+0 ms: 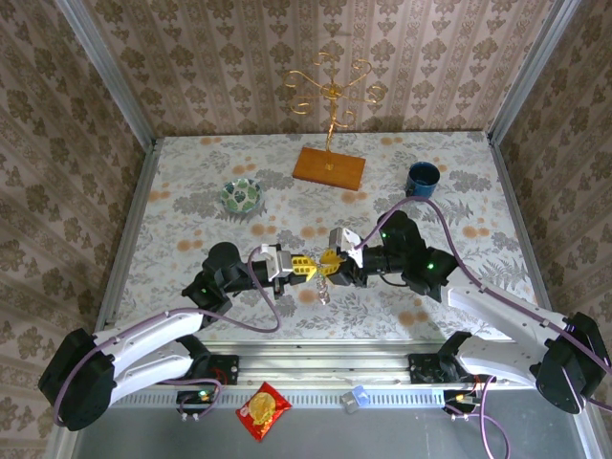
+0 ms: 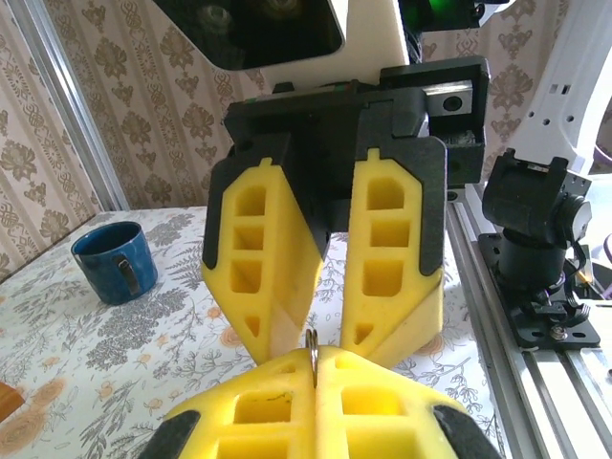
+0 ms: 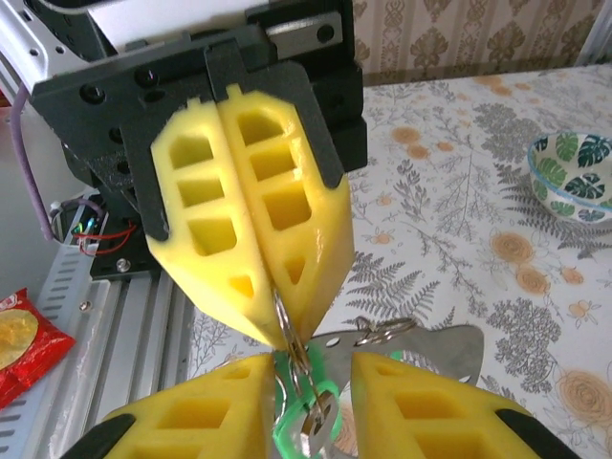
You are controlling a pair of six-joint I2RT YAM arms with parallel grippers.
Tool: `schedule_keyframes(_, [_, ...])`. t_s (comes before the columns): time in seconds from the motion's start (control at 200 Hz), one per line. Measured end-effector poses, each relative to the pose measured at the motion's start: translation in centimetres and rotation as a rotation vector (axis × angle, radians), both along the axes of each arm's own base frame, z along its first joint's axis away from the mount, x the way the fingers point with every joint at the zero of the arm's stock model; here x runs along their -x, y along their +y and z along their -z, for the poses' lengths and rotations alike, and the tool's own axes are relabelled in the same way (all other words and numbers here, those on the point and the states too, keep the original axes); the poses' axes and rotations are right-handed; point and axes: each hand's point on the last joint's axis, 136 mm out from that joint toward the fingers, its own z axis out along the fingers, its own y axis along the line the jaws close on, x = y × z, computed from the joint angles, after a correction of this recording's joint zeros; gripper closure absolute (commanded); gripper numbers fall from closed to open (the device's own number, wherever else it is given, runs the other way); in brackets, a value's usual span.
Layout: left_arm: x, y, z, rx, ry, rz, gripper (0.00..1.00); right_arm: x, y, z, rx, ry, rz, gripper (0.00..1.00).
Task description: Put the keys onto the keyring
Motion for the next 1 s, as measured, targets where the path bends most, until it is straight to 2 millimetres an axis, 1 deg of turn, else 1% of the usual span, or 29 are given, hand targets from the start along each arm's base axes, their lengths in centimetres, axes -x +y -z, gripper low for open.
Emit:
schedule_keyframes(0.065, [0.1,0.0,-0.1,0.002,-0.001,0.003,1.0,0.0,0.1,-0.2,-0.008,0.003,0.001,0.76])
schedule_keyframes(0.095, [0.0,0.0,-0.1,0.005,-0.003,0.002,1.0,0.0,0.1,-0.2,-0.013,0.005,-0.002,0.78])
schedule_keyframes(0.255, [-0.2,0.0,-0.2,0.009,0.0,-0.01,1.0,0.3,0.3,-0.3,-0.022,0.016,-0.02,1.0])
schedule_keyframes(0.27, [-0.2,0.0,-0.2,0.009,0.003,-0.012,0.97,0.3,0.3,-0.3,-0.021,0.014,-0.021,1.0])
schedule_keyframes(0.305, [-0.3,0.1,-0.2,0.009,0.003,-0.016,0.84,0.3,0.2,-0.3,-0.02,0.013,-0.024,1.0])
schedule_keyframes(0.325, [-0.3,0.1,-0.1,0.009,0.007,-0.02,0.79,0.3,0.3,-0.3,-0.02,0.013,-0.025,1.0])
schedule_keyframes(0.35, [-0.4,0.1,-0.1,0.008,0.005,-0.025,0.76,0.4,0.2,-0.2,-0.017,0.013,-0.028,1.0])
schedule_keyframes(0.385, [-0.6,0.1,-0.1,0.006,0.006,-0.036,0.75,0.5,0.2,0.0,-0.007,0.019,-0.03,1.0])
schedule_keyframes(0.48, [-0.7,0.3,0.5,-0.023,0.006,-0.054,0.73,0.5,-0.1,0.4,0.037,0.018,-0.031,1.0])
schedule_keyframes(0.58, [-0.6,0.6,1.1,-0.079,-0.003,-0.066,0.72,0.1,-0.3,0.0,0.091,-0.001,-0.029,1.0])
schedule_keyframes(0.72, [-0.7,0.7,1.0,-0.144,-0.028,-0.065,0.72,0.0,-0.3,-0.8,0.159,-0.058,-0.039,1.0])
schedule_keyframes(0.855, [-0.7,0.7,1.0,-0.179,-0.044,-0.059,0.72,0.5,0.0,-0.7,0.235,-0.096,-0.068,1.0])
schedule_keyframes(0.92, [-0.8,0.7,1.2,-0.195,-0.044,-0.055,0.74,0.7,0.1,-0.4,0.276,-0.11,-0.081,1.0])
schedule_keyframes(1.0, [-0.8,0.5,1.5,-0.213,-0.044,-0.044,0.8,0.8,0.3,0.0,0.322,-0.126,-0.096,1.0])
